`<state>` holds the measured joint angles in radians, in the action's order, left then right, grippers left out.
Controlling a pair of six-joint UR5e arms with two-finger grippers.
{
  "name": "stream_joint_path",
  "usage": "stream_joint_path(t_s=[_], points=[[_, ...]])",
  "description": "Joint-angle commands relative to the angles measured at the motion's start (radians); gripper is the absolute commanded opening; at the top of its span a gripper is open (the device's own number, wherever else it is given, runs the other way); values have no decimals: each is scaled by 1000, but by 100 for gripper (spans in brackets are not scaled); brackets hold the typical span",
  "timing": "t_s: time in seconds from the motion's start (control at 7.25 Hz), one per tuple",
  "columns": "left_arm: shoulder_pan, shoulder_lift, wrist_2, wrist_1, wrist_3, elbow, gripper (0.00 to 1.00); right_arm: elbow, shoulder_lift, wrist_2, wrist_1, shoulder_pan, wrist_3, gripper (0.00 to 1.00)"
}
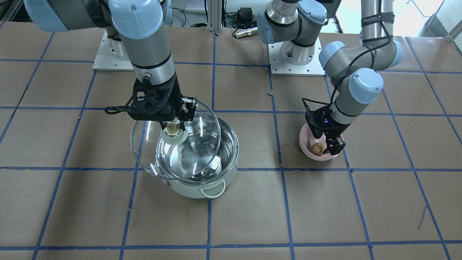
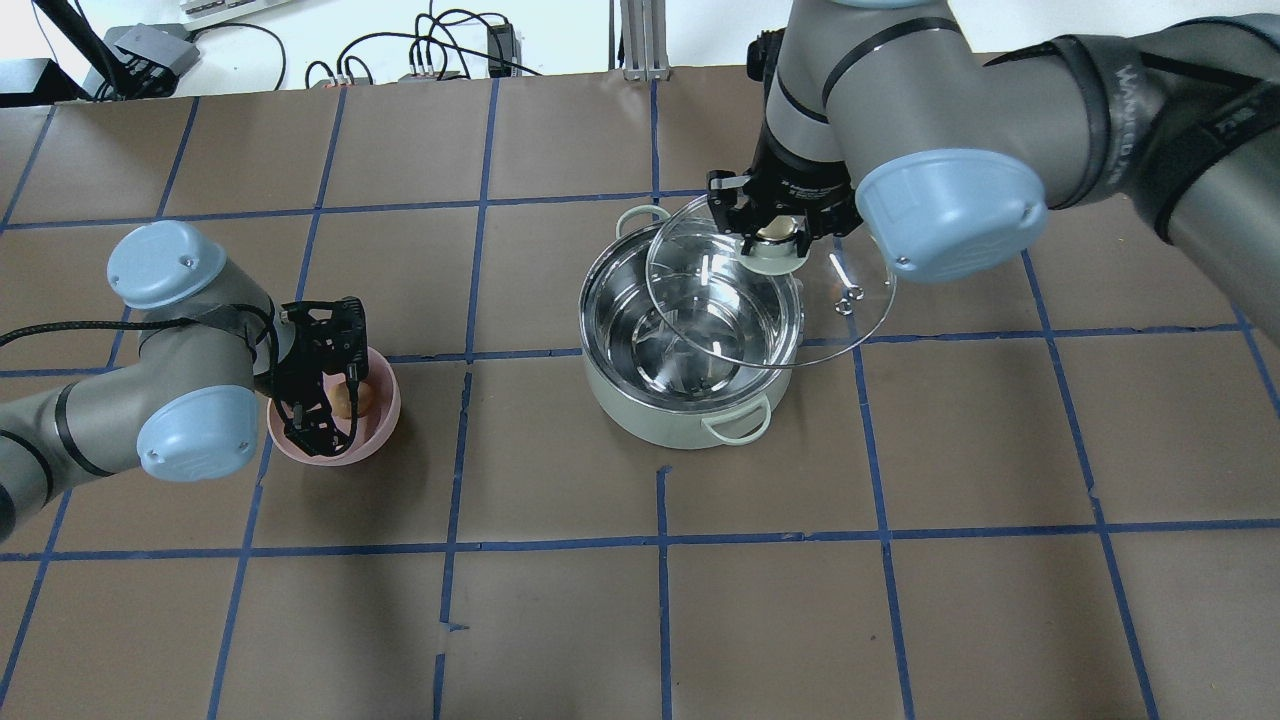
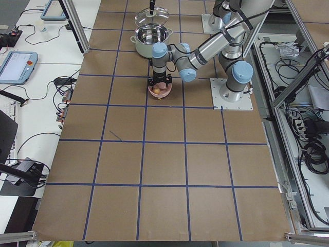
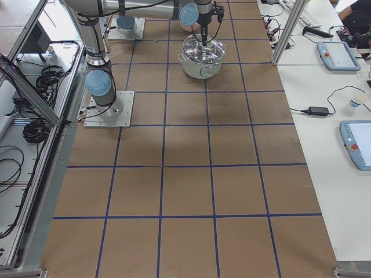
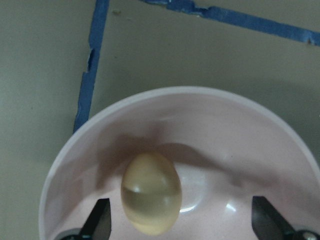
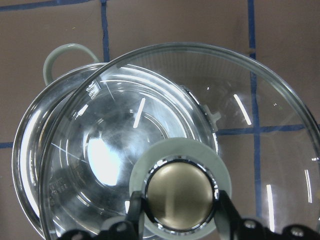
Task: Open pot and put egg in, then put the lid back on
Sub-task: 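Grasp the glass lid knob with the right gripper and lift it off the pot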
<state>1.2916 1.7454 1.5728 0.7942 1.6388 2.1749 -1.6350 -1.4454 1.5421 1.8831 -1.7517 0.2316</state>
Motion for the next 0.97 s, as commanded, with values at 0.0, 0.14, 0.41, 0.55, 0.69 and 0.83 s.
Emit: stream_joint_path(t_s=[0.0, 0.14, 0.41, 0.55, 0.69, 0.83], points=[[0, 9, -5, -6, -8, 0, 95, 1, -67, 0, -83, 143, -157, 42], [0, 9, -7, -13, -8, 2, 89, -2, -105, 4, -119, 188, -208, 42], [0, 16, 0, -21, -80, 3, 71, -12, -118, 13, -142, 209, -248, 41], [0, 29, 0, -21, -83, 3, 71, -14, -116, 29, -145, 206, -248, 41], [0, 40, 0, -33, -83, 3, 72, -17, -118, 27, -145, 205, -248, 41], [0, 40, 1, -35, -83, 3, 72, -22, -118, 29, -145, 207, -248, 40]])
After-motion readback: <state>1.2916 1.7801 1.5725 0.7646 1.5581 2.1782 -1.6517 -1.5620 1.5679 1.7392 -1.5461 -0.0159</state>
